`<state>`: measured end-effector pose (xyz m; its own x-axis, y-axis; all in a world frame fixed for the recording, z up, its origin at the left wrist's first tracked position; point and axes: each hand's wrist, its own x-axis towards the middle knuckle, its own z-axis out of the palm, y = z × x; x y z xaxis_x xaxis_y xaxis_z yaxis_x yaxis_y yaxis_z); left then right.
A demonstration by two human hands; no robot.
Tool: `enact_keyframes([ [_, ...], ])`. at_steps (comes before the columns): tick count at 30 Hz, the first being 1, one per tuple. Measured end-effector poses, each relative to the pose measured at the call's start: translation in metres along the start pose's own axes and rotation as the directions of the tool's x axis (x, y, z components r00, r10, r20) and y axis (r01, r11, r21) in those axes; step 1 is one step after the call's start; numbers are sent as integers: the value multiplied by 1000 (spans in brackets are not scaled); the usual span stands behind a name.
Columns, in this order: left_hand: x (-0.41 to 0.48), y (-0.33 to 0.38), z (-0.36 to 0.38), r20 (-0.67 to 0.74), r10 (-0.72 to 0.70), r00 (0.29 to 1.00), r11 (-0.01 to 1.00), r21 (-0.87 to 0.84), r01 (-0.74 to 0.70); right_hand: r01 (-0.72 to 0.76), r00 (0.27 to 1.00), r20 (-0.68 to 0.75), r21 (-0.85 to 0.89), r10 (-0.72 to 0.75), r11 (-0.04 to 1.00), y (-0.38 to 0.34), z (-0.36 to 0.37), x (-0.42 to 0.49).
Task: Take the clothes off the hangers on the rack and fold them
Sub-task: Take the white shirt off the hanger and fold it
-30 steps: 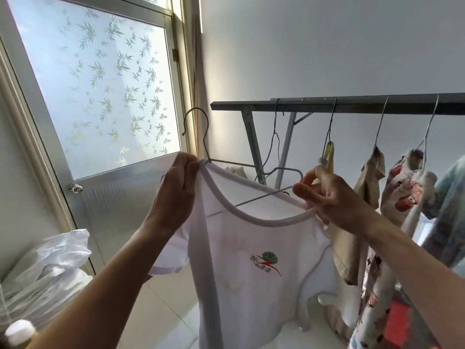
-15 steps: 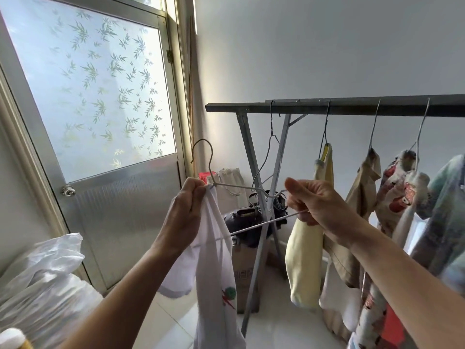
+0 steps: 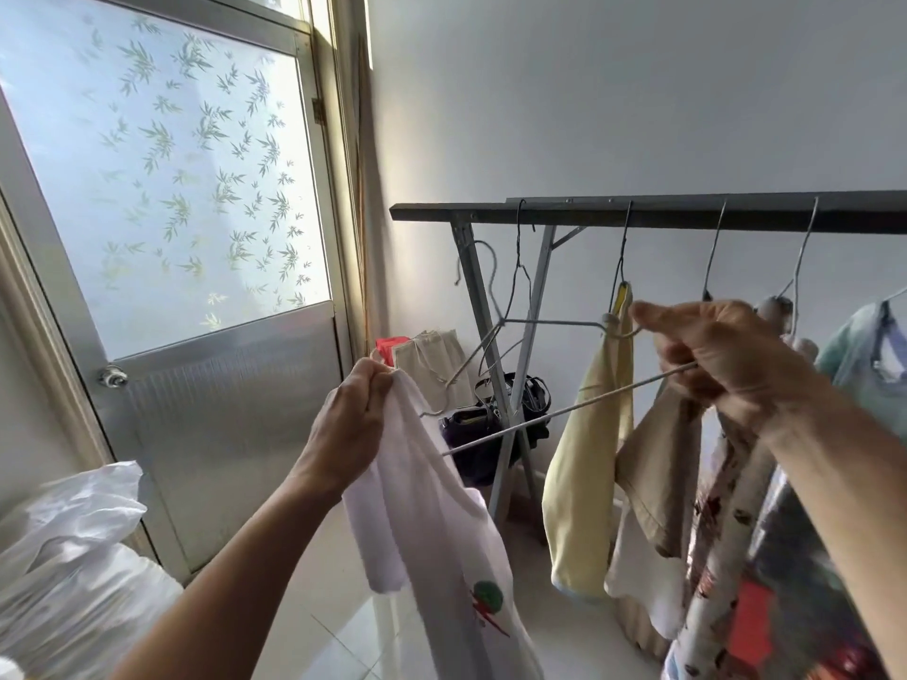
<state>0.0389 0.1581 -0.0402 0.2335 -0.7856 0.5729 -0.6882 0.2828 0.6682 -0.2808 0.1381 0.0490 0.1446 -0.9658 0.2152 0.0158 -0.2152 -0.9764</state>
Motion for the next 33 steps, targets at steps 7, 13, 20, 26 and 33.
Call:
enact_keyframes([
  [7,-2,-2,-1,122,-40,992,995,91,29,60,973,-199,-270,-117,961,-37,-24,-6],
  [13,1,1,6,161,-28,986,994,106,11,52,942,-287,-389,-175,920,-36,-3,18],
  [20,8,4,3,199,1,980,999,47,-11,42,910,-325,-545,-257,838,-26,36,69],
  [26,16,-2,2,154,-16,988,1000,27,12,-21,871,-396,-619,-290,785,-16,66,101],
  [33,22,6,-4,215,11,976,1000,-8,-9,-46,910,-298,-766,-290,641,11,88,112],
])
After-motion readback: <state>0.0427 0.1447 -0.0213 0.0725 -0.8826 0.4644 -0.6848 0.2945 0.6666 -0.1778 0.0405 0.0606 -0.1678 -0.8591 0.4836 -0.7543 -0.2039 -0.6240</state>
